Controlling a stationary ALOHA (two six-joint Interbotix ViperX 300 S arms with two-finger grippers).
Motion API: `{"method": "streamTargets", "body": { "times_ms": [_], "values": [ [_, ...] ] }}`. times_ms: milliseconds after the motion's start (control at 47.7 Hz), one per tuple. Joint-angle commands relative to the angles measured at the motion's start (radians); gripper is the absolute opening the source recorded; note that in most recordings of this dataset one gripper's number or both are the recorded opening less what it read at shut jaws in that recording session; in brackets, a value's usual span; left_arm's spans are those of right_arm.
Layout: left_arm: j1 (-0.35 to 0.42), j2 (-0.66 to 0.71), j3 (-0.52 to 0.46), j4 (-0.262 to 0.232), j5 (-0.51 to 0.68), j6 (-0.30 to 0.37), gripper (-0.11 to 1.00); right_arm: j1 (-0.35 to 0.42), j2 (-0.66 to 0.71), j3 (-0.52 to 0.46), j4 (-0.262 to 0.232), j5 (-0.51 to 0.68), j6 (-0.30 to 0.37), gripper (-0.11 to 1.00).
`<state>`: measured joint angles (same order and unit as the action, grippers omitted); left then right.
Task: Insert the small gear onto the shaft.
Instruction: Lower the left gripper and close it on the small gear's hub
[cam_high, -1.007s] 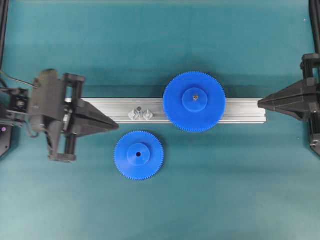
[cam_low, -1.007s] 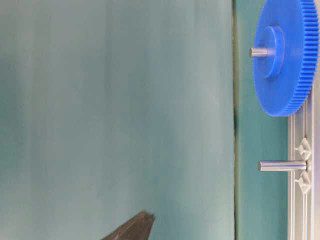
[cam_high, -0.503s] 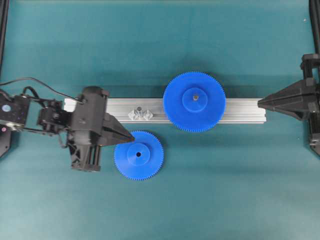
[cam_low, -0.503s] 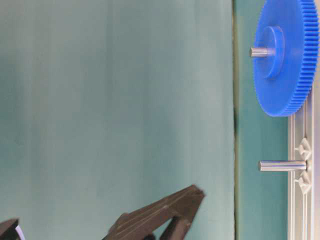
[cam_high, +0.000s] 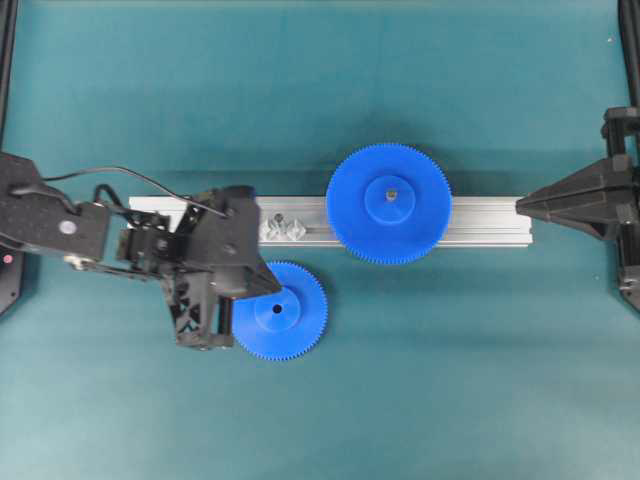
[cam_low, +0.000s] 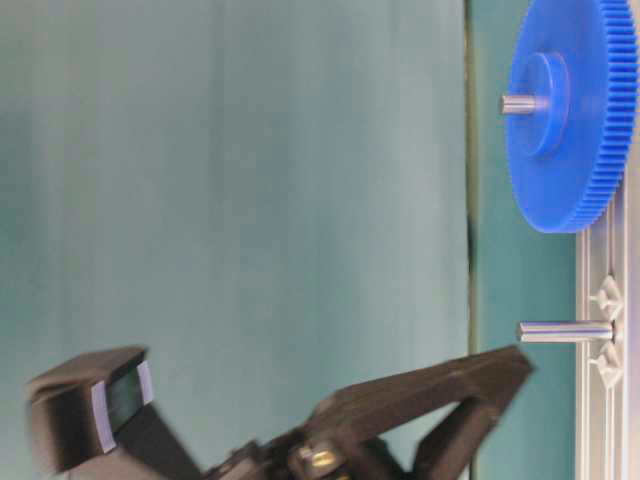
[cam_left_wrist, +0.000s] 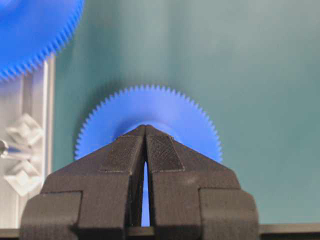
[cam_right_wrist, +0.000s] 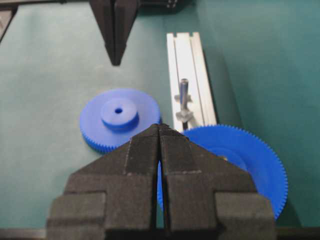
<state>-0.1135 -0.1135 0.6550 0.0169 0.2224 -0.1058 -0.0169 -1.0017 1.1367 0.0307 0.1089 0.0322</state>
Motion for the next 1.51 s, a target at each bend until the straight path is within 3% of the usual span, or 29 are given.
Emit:
{"method": "streamTargets", "body": {
  "times_ms": [0,503,671,881,1489],
  "values": [
    [-0.005,0.011,-0.038,0.003,0.029,-0.002,-0.01,-0.003,0.003,-0.008,0.0,-0.006,0.008,0.01],
    [-0.005,0.138,-0.172,0.003,0.262,0.005,-0.01,-0.003,-0.011,0.006,0.0,-0.006,0.008,0.01],
    [-0.005,0.189,-0.215,0.003,0.33,0.038,-0.01,-0.003,-0.025,0.012,0.0,-0.006,0.009,0.01],
    [-0.005,0.225,-0.259,0.005,0.365,0.077,-0.01,-0.005,-0.041,0.025,0.0,-0.006,0.011,0.01],
    [-0.014,0.299,-0.382,0.003,0.551,0.071,-0.01,-0.018,-0.061,0.037,0.0,-0.006,0.011,0.01]
  ]
}}
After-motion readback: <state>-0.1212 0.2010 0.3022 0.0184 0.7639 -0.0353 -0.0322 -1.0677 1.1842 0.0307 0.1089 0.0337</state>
